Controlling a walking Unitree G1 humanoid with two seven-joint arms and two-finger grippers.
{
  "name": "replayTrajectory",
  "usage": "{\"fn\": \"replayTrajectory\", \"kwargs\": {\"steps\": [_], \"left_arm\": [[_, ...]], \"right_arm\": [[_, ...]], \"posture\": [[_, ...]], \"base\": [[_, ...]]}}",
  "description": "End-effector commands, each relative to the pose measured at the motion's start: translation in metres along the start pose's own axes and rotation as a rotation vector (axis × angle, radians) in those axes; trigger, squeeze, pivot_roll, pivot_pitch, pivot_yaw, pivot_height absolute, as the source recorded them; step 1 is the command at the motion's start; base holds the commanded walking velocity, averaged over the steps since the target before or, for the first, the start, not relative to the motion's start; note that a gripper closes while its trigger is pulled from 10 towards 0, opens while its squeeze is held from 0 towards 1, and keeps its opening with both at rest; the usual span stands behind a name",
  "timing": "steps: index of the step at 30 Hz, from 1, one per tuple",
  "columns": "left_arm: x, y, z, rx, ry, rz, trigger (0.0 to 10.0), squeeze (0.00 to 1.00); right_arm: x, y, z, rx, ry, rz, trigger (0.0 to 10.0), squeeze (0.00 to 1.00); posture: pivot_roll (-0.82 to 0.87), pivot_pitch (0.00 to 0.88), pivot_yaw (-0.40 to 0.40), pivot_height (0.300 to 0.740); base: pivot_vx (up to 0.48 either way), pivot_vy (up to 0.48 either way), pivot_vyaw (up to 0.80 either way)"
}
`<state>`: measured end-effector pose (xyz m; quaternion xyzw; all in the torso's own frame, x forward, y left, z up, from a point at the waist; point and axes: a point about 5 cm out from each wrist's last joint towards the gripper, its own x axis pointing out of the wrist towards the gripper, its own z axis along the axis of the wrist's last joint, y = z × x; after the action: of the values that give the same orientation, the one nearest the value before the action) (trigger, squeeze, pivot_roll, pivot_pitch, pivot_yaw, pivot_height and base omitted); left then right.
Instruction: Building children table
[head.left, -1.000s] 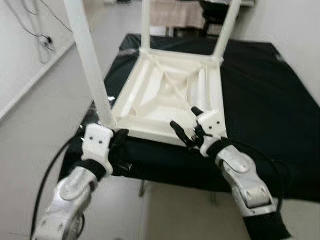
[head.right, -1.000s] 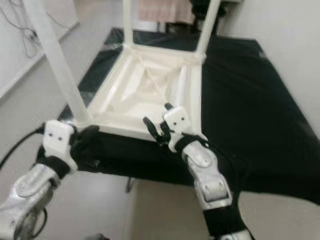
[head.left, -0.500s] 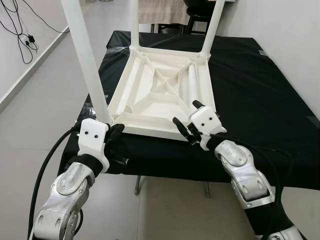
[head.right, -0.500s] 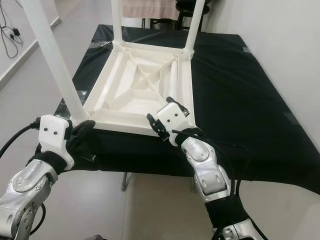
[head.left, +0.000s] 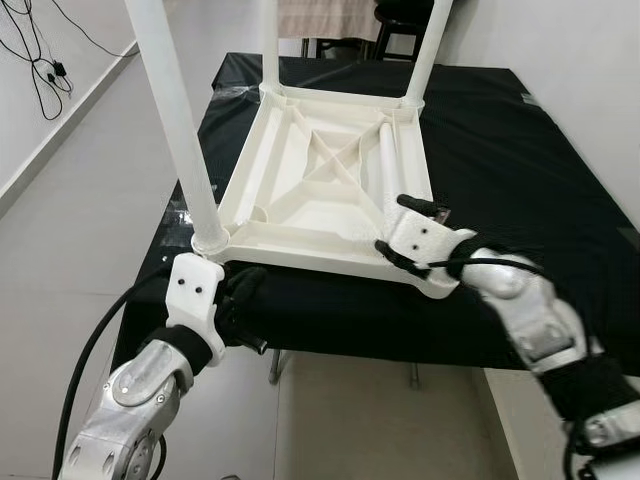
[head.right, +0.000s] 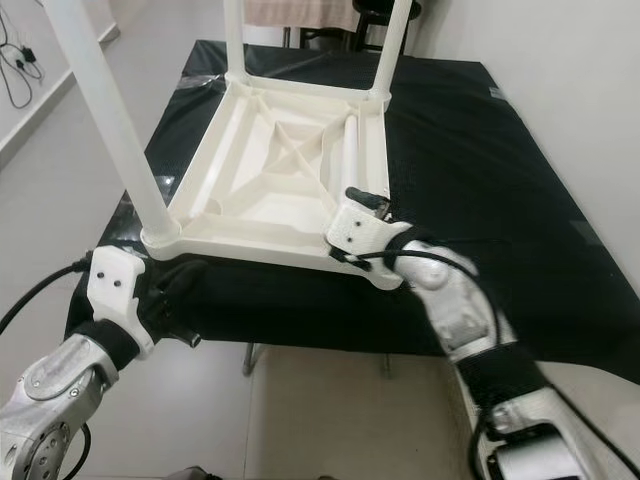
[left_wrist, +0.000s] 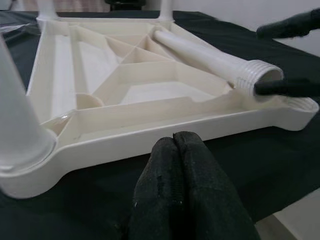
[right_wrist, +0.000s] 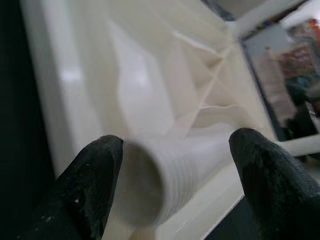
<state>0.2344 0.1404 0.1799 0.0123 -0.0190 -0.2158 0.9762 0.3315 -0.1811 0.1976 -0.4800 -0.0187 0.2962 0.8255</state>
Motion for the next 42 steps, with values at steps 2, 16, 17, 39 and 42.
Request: {"fn": "replayTrajectory", "kwargs": {"steps": [2, 16, 17, 39, 42], "left_arm": [[-0.001, 0.0, -0.001, 0.002, 0.0, -0.015, 10.0, 0.0], [0.0, 0.0, 0.0, 0.008, -0.004, -0.018, 10.0, 0.0], [0.0, 0.0, 0.0, 0.008, -0.004, -0.018, 10.0, 0.0], [0.001, 0.0, -0.001, 0.007, -0.013, -0.016, 10.0, 0.0], [0.002, -0.001, -0.001, 0.005, -0.014, -0.015, 10.0, 0.0]], "right_arm": [[-0.007, -0.001, -0.005, -0.007, -0.002, 0.037, 10.0, 0.0], [-0.001, -0.022, -0.021, -0.076, 0.161, -0.115, 10.0, 0.0], [-0.001, -0.022, -0.021, -0.076, 0.161, -0.115, 10.0, 0.0], [0.022, -0.013, 0.004, 0.148, 0.181, -0.409, 10.0, 0.0], [0.03, -0.013, 0.013, 0.161, 0.17, -0.439, 10.0, 0.0]], "posture": [[0.03, 0.141, -0.076, 0.74], [0.03, 0.137, -0.079, 0.74], [0.03, 0.137, -0.079, 0.74], [0.01, 0.128, -0.085, 0.74], [0.01, 0.126, -0.086, 0.74]], "base": [[0.0, 0.0, 0.0], [0.0, 0.0, 0.0], [0.0, 0.0, 0.0], [0.0, 0.0, 0.0], [0.0, 0.0, 0.0]]}}
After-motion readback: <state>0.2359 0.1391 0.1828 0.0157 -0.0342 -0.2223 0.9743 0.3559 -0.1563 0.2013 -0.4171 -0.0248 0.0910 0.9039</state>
